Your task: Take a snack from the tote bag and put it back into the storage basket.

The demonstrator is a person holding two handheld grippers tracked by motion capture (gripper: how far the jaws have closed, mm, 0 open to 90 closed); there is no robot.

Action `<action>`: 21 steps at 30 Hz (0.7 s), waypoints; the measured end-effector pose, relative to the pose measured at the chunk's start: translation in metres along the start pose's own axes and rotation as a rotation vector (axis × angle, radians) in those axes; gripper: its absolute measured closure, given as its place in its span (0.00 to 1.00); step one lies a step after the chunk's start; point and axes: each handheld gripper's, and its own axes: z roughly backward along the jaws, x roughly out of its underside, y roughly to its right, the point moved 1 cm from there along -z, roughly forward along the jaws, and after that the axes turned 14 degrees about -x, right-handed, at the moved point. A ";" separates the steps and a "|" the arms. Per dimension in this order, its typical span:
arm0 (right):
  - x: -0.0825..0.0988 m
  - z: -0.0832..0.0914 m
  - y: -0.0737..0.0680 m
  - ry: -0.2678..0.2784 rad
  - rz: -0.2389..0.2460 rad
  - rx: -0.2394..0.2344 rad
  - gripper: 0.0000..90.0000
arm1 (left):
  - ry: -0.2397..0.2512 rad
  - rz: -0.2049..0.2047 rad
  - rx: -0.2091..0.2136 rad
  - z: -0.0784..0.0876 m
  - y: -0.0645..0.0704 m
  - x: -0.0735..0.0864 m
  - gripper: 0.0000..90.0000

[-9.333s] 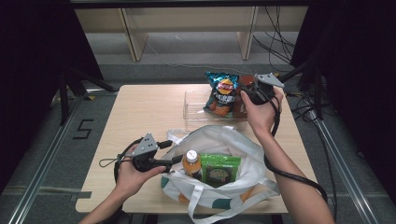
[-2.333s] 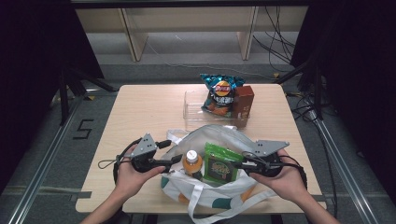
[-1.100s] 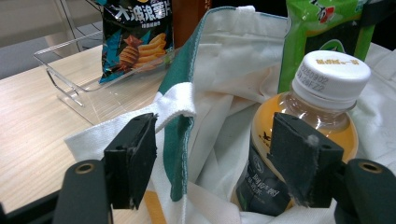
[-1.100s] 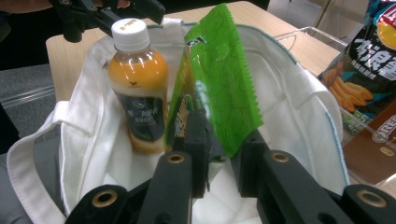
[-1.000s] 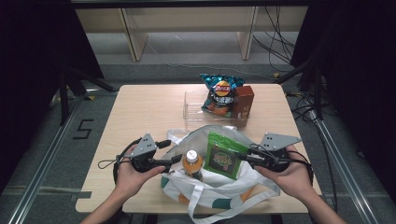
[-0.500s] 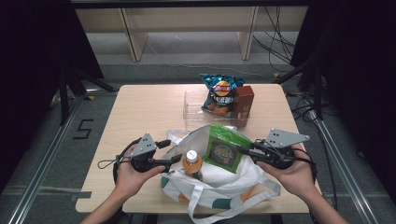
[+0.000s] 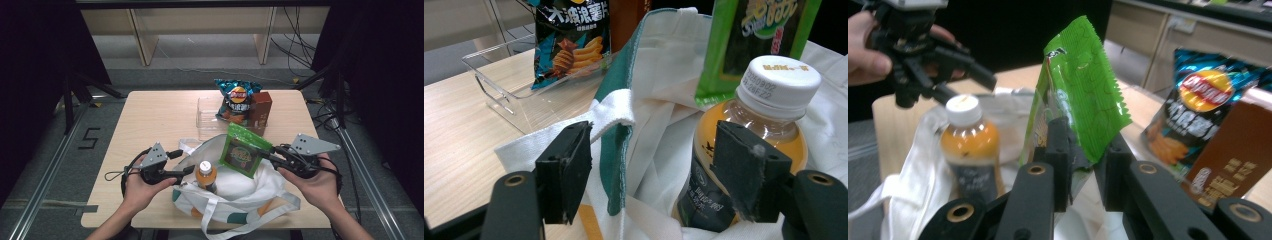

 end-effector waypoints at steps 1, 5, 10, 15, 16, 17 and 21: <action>0.000 0.000 0.000 0.014 -0.002 0.001 0.88 | 0.001 -0.006 0.003 0.000 0.000 0.000 0.35; -0.002 0.002 0.002 0.050 0.002 0.029 0.88 | 0.001 -0.008 0.003 0.000 0.000 0.000 0.35; -0.004 0.003 0.003 0.061 -0.013 0.035 0.88 | -0.001 0.004 0.000 0.000 0.000 0.000 0.35; -0.008 0.003 0.007 0.073 0.006 0.052 0.88 | 0.001 -0.004 0.003 0.000 0.000 0.000 0.35; -0.008 0.004 0.007 0.080 0.012 0.051 0.88 | 0.000 0.000 0.002 0.000 0.000 0.000 0.35; -0.009 0.003 0.008 0.080 0.000 0.042 0.88 | 0.002 -0.010 0.003 0.000 0.000 0.000 0.35; -0.012 0.004 0.010 0.087 0.012 0.065 0.88 | 0.000 0.000 0.003 0.000 0.000 0.000 0.35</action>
